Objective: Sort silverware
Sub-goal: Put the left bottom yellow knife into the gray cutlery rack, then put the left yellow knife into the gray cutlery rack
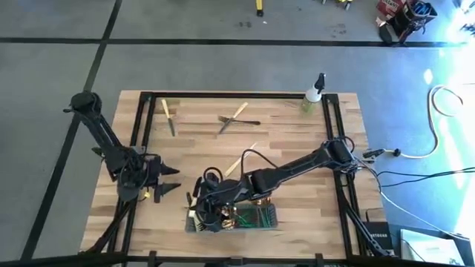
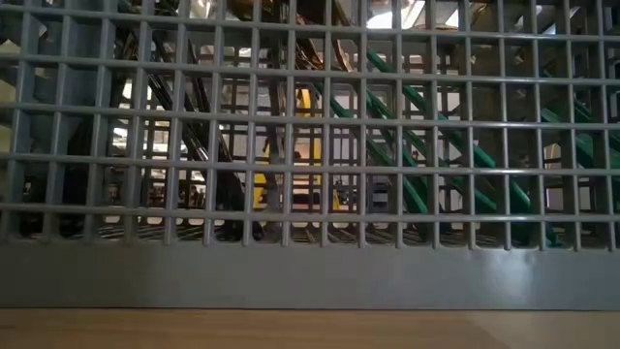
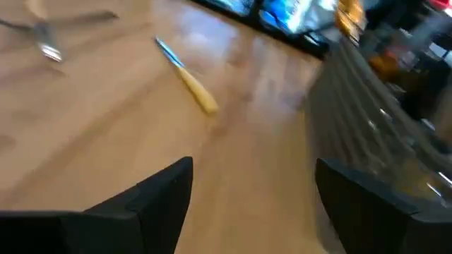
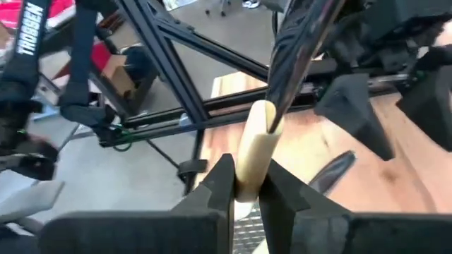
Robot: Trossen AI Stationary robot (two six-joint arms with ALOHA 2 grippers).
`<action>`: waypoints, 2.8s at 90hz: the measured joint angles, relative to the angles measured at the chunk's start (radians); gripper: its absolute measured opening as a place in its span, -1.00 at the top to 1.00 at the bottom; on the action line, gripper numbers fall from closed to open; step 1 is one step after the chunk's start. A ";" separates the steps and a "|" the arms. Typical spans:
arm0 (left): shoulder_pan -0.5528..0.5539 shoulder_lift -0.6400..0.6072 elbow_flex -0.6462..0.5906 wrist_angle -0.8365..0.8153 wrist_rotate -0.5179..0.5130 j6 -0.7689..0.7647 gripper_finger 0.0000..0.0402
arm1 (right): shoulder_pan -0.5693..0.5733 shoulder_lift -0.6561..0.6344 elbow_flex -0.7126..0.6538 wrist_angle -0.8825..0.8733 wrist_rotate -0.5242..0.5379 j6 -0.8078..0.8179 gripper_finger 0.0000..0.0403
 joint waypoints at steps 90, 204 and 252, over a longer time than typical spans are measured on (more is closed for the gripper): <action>0.014 0.921 0.443 0.394 0.154 0.215 -0.40 | 0.002 0.053 0.000 -0.054 -0.099 -0.008 0.78; 0.197 0.478 0.441 -0.652 0.095 -0.312 -0.40 | 0.029 -0.165 0.000 -0.299 0.019 -0.201 0.62; 1.183 0.081 0.403 -0.670 0.202 -0.025 -0.40 | 0.028 -0.174 0.000 -0.402 0.098 -0.301 0.62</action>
